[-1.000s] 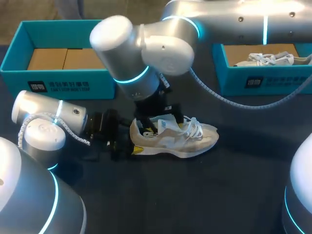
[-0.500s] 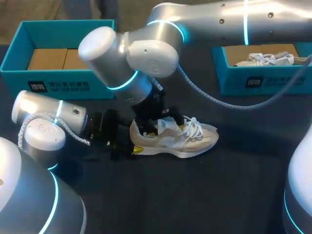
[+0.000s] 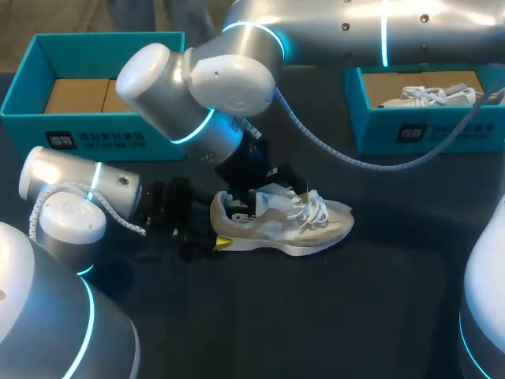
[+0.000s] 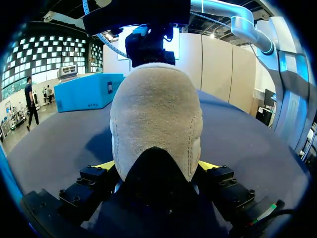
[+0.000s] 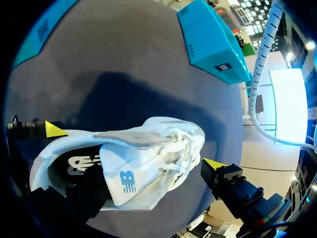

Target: Take the shoe out of the shoebox, open the shoe tongue, remove and reinsert the insole, then place the shoe into the shoebox

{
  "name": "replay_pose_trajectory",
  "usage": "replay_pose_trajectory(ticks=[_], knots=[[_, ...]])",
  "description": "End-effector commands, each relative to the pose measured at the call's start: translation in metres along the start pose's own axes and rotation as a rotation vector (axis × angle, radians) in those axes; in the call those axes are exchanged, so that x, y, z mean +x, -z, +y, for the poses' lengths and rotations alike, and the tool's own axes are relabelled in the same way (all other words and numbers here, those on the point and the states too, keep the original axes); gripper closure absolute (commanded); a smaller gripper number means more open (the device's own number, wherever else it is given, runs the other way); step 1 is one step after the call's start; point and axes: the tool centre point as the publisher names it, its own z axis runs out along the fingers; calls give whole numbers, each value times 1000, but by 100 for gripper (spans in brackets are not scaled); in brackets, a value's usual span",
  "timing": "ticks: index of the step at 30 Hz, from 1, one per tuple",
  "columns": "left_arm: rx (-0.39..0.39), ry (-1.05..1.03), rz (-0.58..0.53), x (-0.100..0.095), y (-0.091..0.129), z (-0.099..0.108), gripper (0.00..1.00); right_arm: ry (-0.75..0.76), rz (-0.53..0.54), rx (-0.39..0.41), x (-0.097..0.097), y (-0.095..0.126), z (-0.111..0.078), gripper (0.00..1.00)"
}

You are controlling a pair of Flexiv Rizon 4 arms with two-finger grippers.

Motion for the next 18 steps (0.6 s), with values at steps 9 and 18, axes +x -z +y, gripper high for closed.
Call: replay_pose_trajectory(ticks=[9, 18], knots=[[0, 0, 0, -1, 0, 1, 100, -191, 3, -14, -23, 3, -7, 67], [0, 0, 0, -1, 0, 1, 100, -241, 33, 2, -51, -18, -6, 100]])
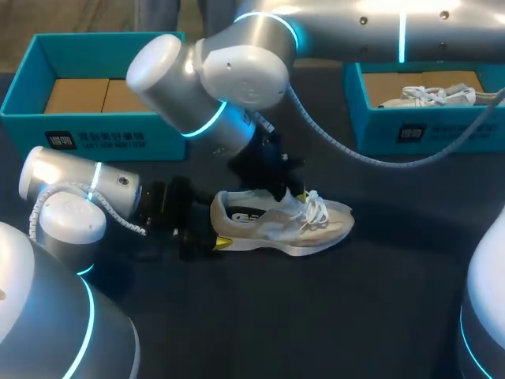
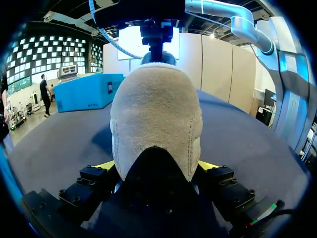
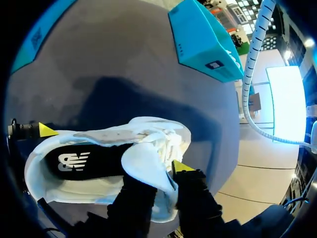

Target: Take the shoe out of the shoebox, open the shoe tongue, remove and reinsert the insole, then place the shoe into the shoebox

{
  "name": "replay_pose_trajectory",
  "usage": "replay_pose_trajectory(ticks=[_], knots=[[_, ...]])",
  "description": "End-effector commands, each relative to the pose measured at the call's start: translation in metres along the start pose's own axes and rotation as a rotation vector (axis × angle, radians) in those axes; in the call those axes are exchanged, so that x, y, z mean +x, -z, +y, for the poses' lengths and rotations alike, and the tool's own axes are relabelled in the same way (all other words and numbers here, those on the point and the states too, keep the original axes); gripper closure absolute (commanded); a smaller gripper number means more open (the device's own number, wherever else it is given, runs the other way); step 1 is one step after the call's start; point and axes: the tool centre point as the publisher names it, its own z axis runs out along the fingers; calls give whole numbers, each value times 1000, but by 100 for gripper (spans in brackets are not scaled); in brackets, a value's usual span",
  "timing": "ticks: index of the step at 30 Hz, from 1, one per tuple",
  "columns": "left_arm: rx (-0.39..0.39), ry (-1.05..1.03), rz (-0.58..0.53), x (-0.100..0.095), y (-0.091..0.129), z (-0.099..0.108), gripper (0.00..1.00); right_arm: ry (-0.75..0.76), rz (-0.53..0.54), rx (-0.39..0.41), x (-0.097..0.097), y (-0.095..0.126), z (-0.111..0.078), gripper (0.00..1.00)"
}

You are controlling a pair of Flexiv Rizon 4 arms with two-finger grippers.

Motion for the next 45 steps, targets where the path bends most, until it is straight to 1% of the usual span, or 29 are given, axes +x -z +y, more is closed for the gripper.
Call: replay_pose_trajectory(ticks=[1, 3, 6, 19, 28, 29, 31, 33, 35, 37, 38, 40, 44, 45], knots=[[-1, 0, 0, -1, 0, 1, 100, -226, 42, -2, -27, -22, -3, 100], [-1, 0, 0, -1, 0, 1, 100, -243, 47, 3, -34, -26, -3, 100], [-1, 0, 0, -1, 0, 1, 100, -271, 61, 16, -36, -22, -3, 100], [-1, 0, 0, -1, 0, 1, 100, -318, 94, 48, -50, -37, 4, 100], [-1, 0, 0, -1, 0, 1, 100, -368, 100, 73, -55, -58, 6, 100], [-1, 0, 0, -1, 0, 1, 100, -371, 104, 74, -55, -61, 6, 98], [-1, 0, 0, -1, 0, 1, 100, -378, 109, 79, -54, -66, 7, 74], [-1, 0, 0, -1, 0, 1, 100, -378, 112, 82, -52, -72, 7, 58], [-1, 0, 0, -1, 0, 1, 100, -379, 119, 86, -50, -76, 7, 51], [-1, 0, 0, -1, 0, 1, 100, -379, 123, 91, -49, -80, 6, 37], [-1, 0, 0, -1, 0, 1, 100, -379, 125, 93, -48, -82, 6, 35], [-1, 0, 0, -1, 0, 1, 100, -380, 124, 96, -48, -83, 5, 21], [-1, 0, 0, -1, 0, 1, 100, -381, 122, 100, -49, -84, 4, 4], [-1, 0, 0, -1, 0, 1, 100, -379, 125, 100, -49, -85, 4, 2]])
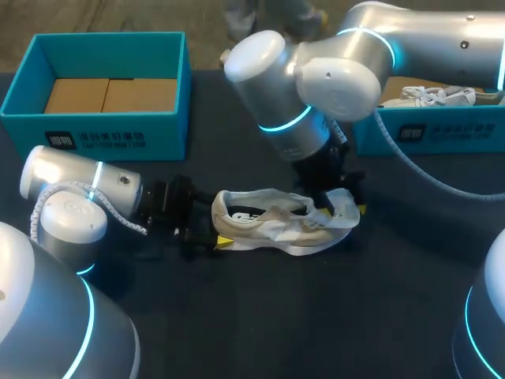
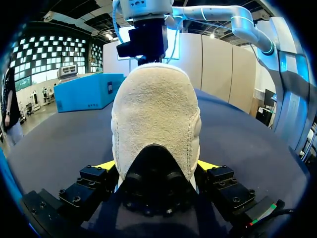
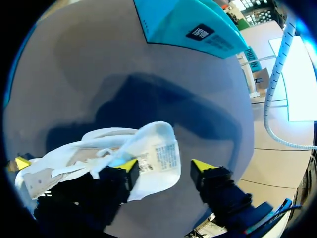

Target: Take the shoe out of the shoebox, open the shoe tongue, remove and reinsert the insole, then place the shoe into the shoebox

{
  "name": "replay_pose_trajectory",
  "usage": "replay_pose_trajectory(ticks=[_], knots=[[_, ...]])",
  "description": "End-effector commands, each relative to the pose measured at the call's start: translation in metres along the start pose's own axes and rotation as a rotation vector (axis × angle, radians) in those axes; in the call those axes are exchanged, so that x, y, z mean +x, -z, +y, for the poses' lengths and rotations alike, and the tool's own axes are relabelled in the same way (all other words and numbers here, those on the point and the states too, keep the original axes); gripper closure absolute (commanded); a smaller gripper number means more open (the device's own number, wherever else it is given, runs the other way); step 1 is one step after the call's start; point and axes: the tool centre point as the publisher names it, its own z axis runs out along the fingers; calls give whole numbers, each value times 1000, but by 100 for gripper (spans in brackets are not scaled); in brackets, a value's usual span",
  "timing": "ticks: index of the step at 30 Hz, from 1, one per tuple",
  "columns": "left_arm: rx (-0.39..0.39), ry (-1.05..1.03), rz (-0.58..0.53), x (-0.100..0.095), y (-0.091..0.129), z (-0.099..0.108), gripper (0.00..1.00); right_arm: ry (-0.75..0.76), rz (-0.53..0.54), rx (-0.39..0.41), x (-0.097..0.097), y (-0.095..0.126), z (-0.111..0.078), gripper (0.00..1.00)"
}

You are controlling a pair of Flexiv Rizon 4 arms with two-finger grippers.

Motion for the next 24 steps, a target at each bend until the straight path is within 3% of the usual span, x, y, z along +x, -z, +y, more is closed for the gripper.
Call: replay_pose_trajectory(ticks=[1, 12, 24], knots=[[0, 0, 0, 0, 1, 3, 100, -215, 14, -10, 0, -2, -5, 3], [0, 0, 0, 0, 1, 3, 100, -209, 104, -80, -3, 30, -15, 0], [0, 0, 0, 0, 1, 3, 100, -139, 188, -241, 3, 93, -21, 0]])
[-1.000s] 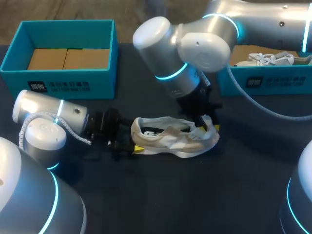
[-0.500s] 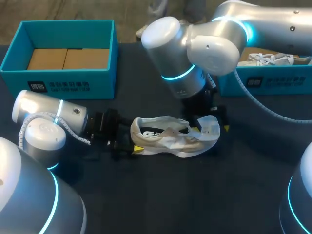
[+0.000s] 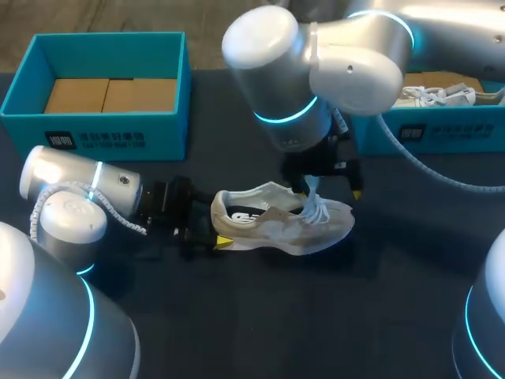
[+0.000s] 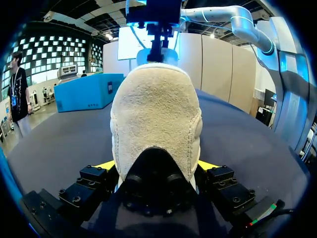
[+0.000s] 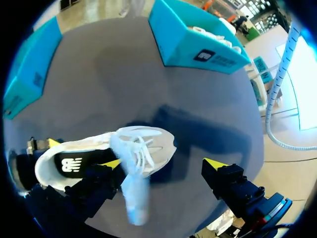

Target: Take the shoe out of the shoebox, open the shoe tongue, remove and reinsert the insole, then place the shoe into the shoebox

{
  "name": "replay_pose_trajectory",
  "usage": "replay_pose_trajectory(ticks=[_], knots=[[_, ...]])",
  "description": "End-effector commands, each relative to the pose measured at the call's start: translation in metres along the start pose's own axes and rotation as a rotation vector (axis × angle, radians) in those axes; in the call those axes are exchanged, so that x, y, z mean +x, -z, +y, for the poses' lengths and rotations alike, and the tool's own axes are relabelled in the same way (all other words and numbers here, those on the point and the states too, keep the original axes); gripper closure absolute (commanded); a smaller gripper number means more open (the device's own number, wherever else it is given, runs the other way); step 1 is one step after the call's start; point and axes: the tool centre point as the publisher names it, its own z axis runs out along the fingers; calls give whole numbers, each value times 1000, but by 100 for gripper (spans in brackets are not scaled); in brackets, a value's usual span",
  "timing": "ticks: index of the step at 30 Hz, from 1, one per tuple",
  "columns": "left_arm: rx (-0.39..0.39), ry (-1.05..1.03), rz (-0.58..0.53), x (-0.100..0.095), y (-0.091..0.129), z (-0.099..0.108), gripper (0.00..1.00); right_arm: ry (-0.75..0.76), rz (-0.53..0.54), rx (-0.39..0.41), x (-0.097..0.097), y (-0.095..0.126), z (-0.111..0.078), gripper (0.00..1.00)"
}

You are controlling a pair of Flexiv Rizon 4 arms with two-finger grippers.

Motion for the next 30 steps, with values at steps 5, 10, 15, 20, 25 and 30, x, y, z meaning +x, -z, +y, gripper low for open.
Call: replay_pose_trajectory(ticks=[5, 10, 15, 20, 25, 30], knots=[[1, 0, 0, 0, 1, 2, 100, -82, 15, -172, 16, 51, 3, 0], [1, 0, 0, 0, 1, 2, 100, 41, 76, -256, 37, 70, 13, 0], [1, 0, 0, 0, 1, 2, 100, 152, 194, -332, 51, 84, 20, 36], [1, 0, 0, 0, 1, 2, 100, 279, 358, -388, 62, 90, 23, 68], [1, 0, 0, 0, 1, 2, 100, 454, 446, -426, 75, 92, 24, 100], [1, 0, 0, 0, 1, 2, 100, 709, 502, -434, 89, 91, 21, 100]])
